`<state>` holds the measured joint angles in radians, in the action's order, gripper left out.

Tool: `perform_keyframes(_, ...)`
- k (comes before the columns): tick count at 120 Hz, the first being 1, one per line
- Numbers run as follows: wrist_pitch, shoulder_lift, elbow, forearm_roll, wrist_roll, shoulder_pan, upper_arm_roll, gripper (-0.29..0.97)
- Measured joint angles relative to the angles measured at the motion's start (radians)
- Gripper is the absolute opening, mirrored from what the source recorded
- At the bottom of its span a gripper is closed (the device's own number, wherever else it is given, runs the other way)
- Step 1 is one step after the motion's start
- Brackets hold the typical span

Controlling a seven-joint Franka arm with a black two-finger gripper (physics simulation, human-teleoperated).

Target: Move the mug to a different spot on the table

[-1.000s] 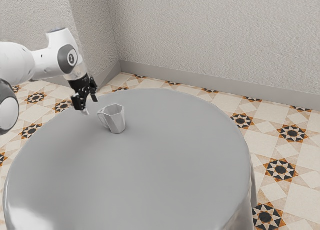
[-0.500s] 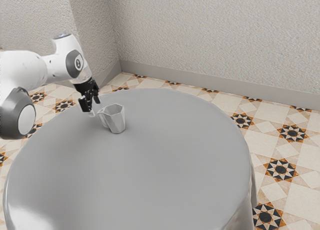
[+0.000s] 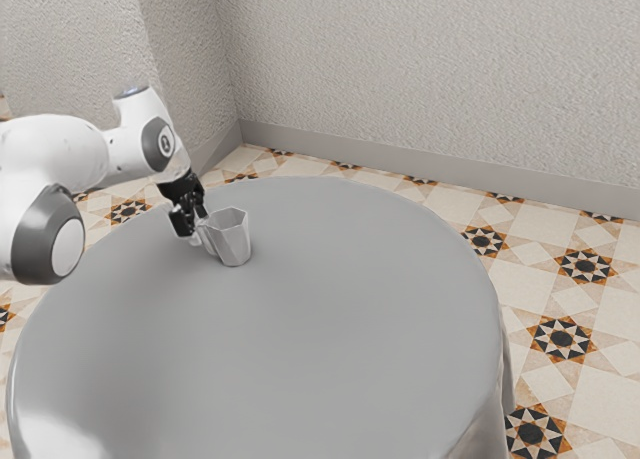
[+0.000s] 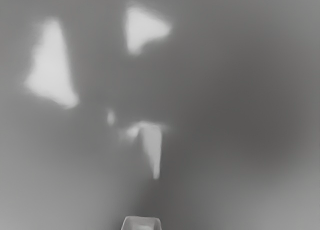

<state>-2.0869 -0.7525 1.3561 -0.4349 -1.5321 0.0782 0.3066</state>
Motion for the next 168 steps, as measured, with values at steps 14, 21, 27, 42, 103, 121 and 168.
perform_keyframes(14,-0.01,-0.009,0.0,-0.013,-0.004,0.0,-0.002,0.67)
perform_keyframes(21,-0.013,-0.014,0.0,-0.017,-0.006,0.0,-0.002,0.66)
perform_keyframes(27,-0.015,-0.017,0.0,-0.02,-0.007,0.0,-0.002,0.66)
perform_keyframes(42,-0.021,-0.023,0.001,-0.027,-0.01,0.0,-0.005,0.63)
perform_keyframes(103,-0.02,-0.028,0.006,-0.038,-0.011,0.0,-0.008,0.19)
perform_keyframes(121,-0.009,-0.024,0.007,-0.064,-0.001,0.0,-0.008,0.11)
perform_keyframes(168,-0.005,0.084,0.129,-0.283,0.133,-0.003,-0.033,-0.03)
